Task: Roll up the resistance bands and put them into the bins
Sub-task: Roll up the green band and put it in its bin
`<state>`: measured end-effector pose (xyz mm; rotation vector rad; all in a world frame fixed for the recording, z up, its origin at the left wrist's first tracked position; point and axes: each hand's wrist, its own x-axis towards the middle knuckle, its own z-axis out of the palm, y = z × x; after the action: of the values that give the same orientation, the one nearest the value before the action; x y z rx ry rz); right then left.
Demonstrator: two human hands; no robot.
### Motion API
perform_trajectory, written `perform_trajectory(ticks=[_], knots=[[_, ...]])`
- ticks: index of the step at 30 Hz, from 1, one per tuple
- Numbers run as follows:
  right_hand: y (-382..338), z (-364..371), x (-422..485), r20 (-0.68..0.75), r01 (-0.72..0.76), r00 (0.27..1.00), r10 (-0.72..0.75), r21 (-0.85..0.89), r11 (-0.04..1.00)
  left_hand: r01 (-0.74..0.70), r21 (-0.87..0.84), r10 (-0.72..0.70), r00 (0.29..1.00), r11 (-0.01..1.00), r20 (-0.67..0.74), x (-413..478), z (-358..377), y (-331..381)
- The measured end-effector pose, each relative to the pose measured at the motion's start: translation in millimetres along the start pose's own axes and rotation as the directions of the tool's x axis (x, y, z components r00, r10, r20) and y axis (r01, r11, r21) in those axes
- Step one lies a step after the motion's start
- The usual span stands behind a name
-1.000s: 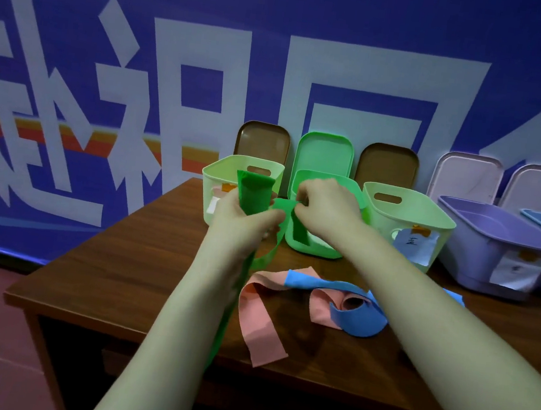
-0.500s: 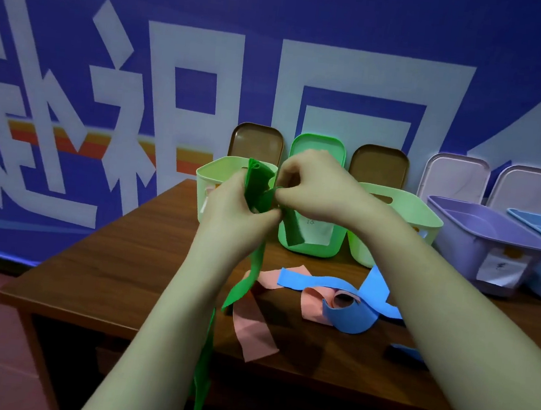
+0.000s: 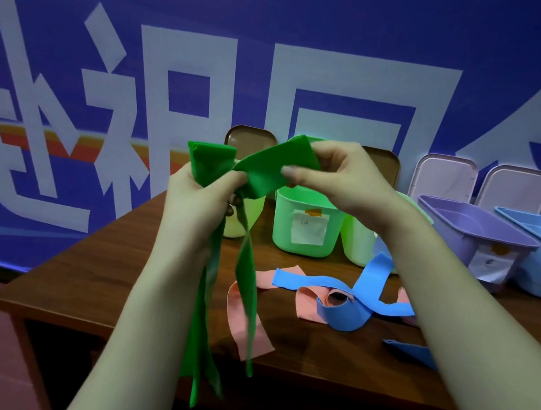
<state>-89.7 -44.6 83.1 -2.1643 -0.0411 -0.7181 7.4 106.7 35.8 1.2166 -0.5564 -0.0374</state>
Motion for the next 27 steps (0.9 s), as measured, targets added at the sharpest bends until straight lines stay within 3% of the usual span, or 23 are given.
perform_trajectory(ticks=[3,11,15,22,25,27], knots=[[-4,-3,1,-0.047,0.020,0.999,-0.015,0.093,0.995,0.071,-0.106,-0.071,0.997,0.992,0.005,2,1,2],[-11,-7,4,-0.207,0.058,0.978,-0.010,0.227,0.972,0.069,-0.105,-0.068,0.998,0.992,0.014,-3,3,7],[-16,-5,5,-0.232,0.116,0.972,-0.040,0.323,0.939,0.101,-0.144,-0.095,0.994,0.984,0.051,-4,3,10],[-29,-11,1,-0.212,0.169,0.972,-0.102,0.325,0.930,0.202,-0.090,-0.192,0.976,0.975,0.101,-4,-2,19],[-39,-14,-3,-0.209,0.241,0.961,-0.179,0.320,0.916,0.243,-0.140,-0.213,0.956,0.960,0.201,-6,-4,22],[-47,-16,-6,-0.230,0.282,0.950,-0.214,0.323,0.903,0.274,-0.266,-0.190,0.935,0.924,0.300,-8,-6,23]])
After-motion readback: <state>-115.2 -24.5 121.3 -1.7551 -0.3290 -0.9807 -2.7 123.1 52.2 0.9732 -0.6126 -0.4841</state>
